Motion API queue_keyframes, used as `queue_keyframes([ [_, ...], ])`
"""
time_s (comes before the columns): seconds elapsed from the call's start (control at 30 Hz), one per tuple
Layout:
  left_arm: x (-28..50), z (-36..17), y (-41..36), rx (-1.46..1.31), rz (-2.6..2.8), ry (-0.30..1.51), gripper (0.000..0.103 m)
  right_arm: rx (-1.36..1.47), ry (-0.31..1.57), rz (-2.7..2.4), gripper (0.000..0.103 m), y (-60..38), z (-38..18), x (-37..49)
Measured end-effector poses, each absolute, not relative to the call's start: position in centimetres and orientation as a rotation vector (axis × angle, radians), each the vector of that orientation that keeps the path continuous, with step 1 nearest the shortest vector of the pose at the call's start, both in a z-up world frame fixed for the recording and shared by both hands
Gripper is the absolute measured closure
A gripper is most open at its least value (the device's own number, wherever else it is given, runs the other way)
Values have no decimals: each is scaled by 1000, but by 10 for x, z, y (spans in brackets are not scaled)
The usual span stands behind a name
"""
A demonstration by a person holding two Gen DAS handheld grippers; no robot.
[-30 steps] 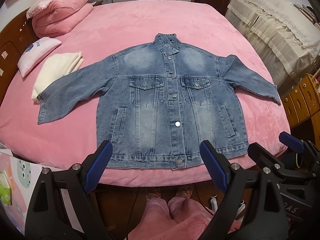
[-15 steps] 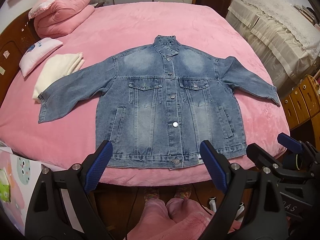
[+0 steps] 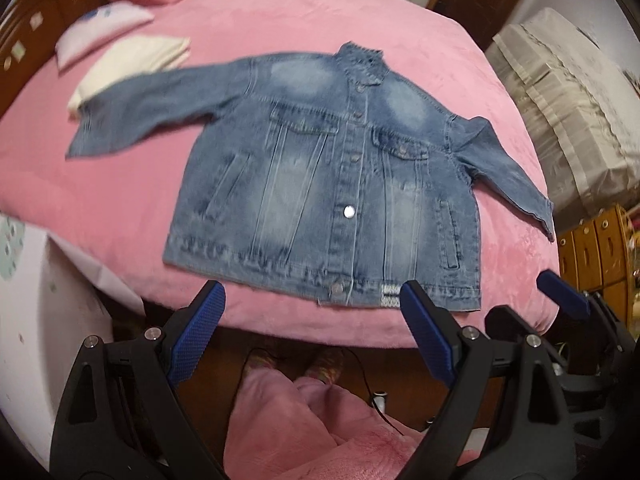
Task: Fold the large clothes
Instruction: 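Grasp the denim sleeve cuff with the left gripper and lift it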
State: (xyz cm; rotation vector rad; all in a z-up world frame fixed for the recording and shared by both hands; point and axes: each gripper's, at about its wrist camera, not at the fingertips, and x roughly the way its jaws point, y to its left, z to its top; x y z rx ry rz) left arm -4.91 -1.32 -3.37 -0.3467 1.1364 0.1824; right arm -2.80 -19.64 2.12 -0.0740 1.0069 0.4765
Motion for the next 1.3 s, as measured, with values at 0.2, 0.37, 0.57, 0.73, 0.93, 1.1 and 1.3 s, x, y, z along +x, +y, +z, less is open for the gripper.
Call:
queue_keyframes([
  [0.2, -65, -61, 13, -432, 275, 1160, 15, -121, 957, 601, 12, -176, 11, -36],
  [0.37, -69, -74, 68, -578, 358, 1132, 15, -183, 1048, 640, 12, -142, -7, -17],
  [0.57, -56, -96, 189, -901, 454, 1049, 15, -144, 1162, 629, 12, -90, -30, 32],
  [0.73, -30, -132, 314, -1117, 589, 923, 15, -80, 1244, 535, 12, -33, -49, 83],
  [0.93, -3, -198, 439, -1227, 754, 915, 27, 95, 1360, 387, 12, 45, -86, 161],
  [1.1, -3, -261, 506, -1307, 915, 867, 27, 253, 1405, 233, 12, 92, -118, 214],
  [1.3, -10, -301, 552, -1341, 1004, 735, 29, 316, 1469, 140, 12, 125, -151, 230],
])
